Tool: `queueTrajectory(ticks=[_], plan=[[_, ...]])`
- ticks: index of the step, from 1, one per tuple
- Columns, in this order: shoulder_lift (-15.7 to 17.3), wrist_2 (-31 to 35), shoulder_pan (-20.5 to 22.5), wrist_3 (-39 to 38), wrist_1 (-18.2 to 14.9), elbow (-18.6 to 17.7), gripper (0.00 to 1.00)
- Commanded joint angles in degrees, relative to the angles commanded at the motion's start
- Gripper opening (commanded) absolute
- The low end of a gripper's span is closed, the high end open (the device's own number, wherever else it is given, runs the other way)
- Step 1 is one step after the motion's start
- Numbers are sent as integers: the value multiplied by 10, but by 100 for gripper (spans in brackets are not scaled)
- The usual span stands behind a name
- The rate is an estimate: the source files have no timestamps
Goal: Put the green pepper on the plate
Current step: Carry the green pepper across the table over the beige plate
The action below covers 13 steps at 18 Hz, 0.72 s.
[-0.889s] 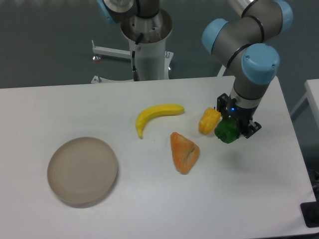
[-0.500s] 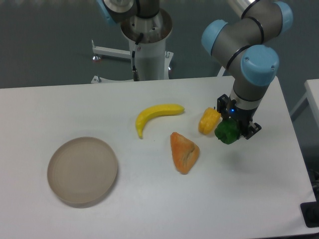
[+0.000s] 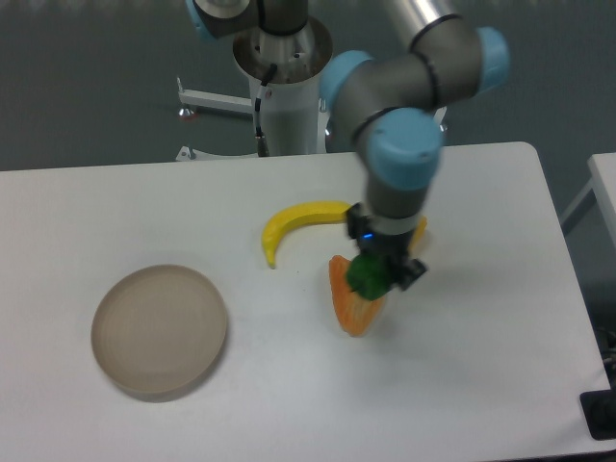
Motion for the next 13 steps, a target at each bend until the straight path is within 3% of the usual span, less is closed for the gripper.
queueTrajectory(ticks=[4, 13], plan=[[-4, -13, -52, -51, 3, 0, 6], [-48, -96, -155, -196, 3, 1, 11]])
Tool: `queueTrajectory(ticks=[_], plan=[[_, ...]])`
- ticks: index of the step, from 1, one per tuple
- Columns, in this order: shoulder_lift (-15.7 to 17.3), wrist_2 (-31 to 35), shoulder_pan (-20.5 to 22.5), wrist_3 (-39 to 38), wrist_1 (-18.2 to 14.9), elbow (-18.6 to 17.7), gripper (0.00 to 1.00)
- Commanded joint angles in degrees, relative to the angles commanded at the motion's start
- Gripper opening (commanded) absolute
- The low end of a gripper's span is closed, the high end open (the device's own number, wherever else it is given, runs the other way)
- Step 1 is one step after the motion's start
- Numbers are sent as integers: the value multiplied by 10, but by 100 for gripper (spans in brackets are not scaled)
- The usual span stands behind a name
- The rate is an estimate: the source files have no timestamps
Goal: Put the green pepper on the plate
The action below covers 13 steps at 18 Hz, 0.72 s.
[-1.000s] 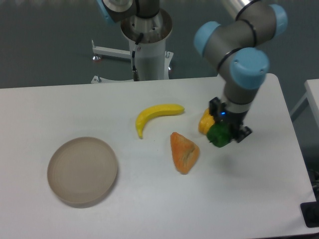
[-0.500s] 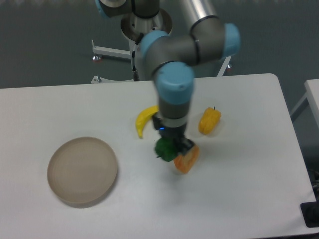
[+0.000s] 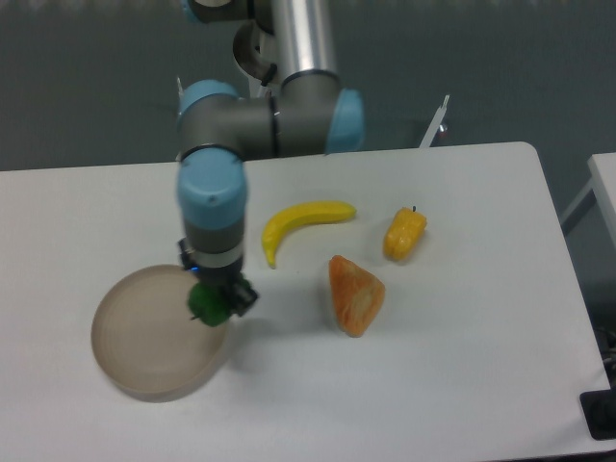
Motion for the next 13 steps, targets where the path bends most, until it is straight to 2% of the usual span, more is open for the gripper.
queueTrajectory(ticks=[4, 5, 7, 9, 11, 13], plan=[[-18, -3, -17, -6, 3, 1, 23], [-25, -3, -19, -6, 22, -1, 29], [-37, -4, -20, -3, 55, -1, 53], [-40, -4, -20, 0, 65, -1, 65], [-34, -3, -20, -1, 63, -4, 100], [-8, 1, -19, 4, 65, -25, 100]])
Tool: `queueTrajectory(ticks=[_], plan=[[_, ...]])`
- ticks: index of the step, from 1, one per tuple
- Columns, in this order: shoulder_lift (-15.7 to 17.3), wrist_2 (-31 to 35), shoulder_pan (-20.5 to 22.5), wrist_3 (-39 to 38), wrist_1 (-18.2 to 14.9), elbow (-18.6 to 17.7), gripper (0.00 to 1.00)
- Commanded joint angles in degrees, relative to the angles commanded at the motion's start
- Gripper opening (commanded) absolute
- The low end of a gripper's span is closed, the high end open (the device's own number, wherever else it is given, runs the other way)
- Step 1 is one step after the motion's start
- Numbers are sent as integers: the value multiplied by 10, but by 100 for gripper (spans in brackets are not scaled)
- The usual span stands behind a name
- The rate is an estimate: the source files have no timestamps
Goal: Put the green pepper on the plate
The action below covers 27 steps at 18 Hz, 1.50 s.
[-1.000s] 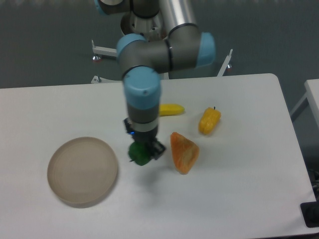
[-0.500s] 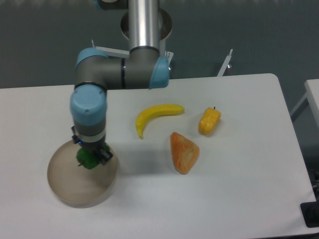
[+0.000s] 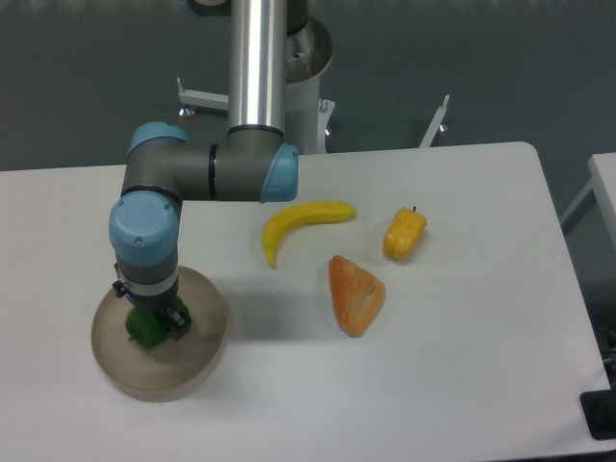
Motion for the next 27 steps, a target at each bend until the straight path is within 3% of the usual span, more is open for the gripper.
queueTrajectory(ticks=[2, 7, 12, 20, 24, 27], plan=[[22, 2, 10, -1, -2, -3, 100], [68, 3, 101, 15, 0, -2, 100], [114, 47, 206, 148, -9, -25, 100], [110, 77, 305, 339, -19, -45, 100], [96, 131, 319, 442, -65, -43, 100], [85, 121, 326, 447, -69, -31, 100]])
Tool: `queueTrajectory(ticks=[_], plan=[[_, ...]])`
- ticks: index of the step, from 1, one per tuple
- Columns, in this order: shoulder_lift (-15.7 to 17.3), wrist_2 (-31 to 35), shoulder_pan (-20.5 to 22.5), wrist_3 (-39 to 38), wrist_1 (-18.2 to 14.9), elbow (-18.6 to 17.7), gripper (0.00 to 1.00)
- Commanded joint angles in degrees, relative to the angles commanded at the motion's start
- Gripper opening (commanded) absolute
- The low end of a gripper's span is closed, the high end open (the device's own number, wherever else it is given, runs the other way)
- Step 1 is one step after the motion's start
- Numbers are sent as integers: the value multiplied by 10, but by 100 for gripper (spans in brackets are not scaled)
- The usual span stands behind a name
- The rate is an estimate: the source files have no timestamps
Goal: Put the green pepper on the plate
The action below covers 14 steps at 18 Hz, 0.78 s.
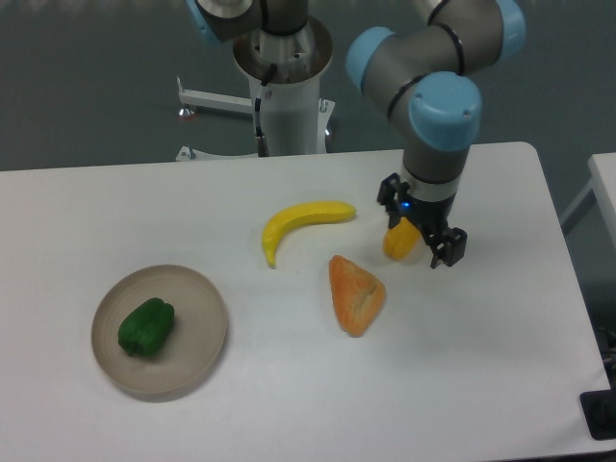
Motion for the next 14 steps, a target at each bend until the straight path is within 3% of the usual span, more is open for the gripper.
queueTrajectory(ticks=[3, 14], plan=[[-6, -30, 9, 0, 4, 4, 100], [-12, -22, 7, 0, 4, 6, 100]])
